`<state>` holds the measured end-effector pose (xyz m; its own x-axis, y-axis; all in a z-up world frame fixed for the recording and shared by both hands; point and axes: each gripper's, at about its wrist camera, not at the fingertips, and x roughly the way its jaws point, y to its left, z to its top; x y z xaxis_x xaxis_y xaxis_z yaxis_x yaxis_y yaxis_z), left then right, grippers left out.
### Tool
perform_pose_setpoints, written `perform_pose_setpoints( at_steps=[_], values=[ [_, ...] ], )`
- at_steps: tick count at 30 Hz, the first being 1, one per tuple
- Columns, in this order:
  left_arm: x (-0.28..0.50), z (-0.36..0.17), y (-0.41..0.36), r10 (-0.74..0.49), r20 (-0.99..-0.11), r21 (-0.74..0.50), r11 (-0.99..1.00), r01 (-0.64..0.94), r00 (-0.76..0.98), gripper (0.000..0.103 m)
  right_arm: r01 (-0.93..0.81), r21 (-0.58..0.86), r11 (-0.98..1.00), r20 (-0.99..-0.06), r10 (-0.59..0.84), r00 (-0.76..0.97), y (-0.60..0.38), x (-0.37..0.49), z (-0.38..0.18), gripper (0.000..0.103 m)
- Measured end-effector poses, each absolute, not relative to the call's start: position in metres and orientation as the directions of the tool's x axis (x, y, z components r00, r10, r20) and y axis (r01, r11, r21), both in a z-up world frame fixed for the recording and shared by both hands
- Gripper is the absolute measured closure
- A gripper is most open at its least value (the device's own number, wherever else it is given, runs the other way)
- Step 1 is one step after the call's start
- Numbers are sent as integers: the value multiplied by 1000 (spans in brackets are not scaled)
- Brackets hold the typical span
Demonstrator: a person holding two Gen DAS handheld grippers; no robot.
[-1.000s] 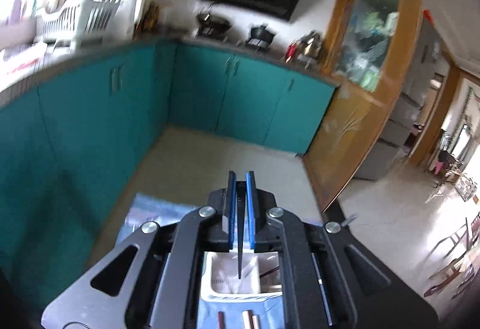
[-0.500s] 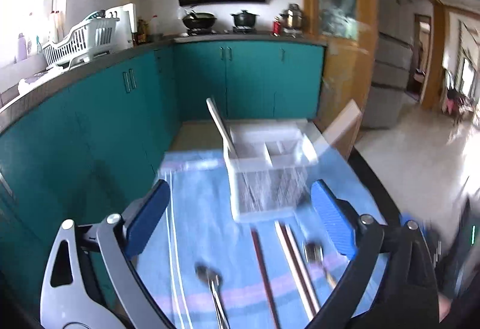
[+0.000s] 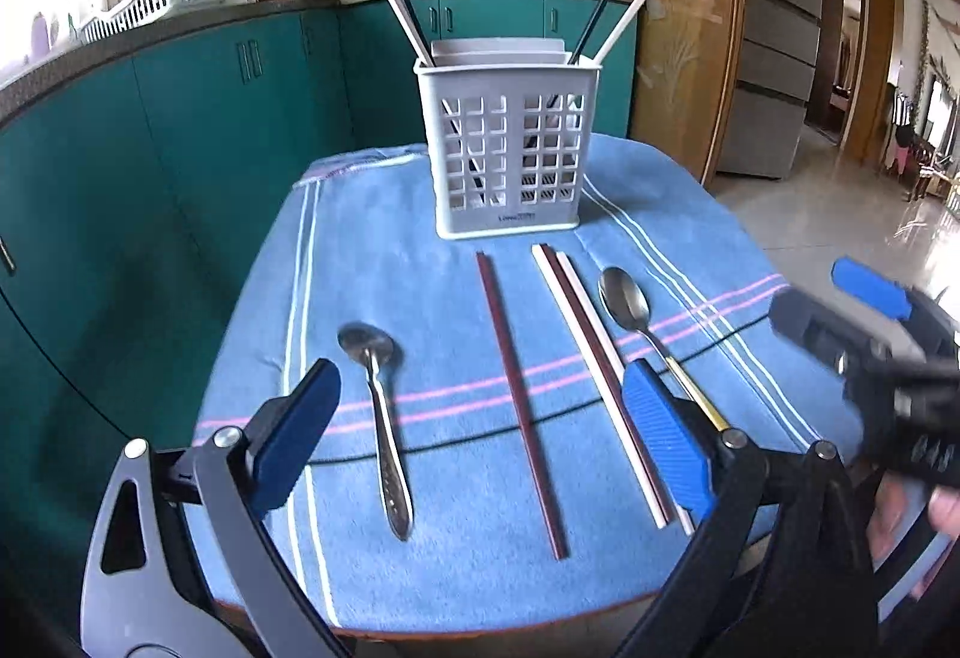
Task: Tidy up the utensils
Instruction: 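Move the open left tool back over the table and close it on a dark red chopstick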
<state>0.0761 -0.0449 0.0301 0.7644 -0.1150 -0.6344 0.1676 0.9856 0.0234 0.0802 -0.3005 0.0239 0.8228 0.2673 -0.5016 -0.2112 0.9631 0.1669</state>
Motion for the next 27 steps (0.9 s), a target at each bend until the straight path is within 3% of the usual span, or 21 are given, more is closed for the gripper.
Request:
perform_pose_setpoints(
  at_steps=[27],
  values=[
    [110,41,-39,-101,-675,-2,991,135,731,10,-202,202,958,-482,277,832,-314,82,27,8]
  ],
)
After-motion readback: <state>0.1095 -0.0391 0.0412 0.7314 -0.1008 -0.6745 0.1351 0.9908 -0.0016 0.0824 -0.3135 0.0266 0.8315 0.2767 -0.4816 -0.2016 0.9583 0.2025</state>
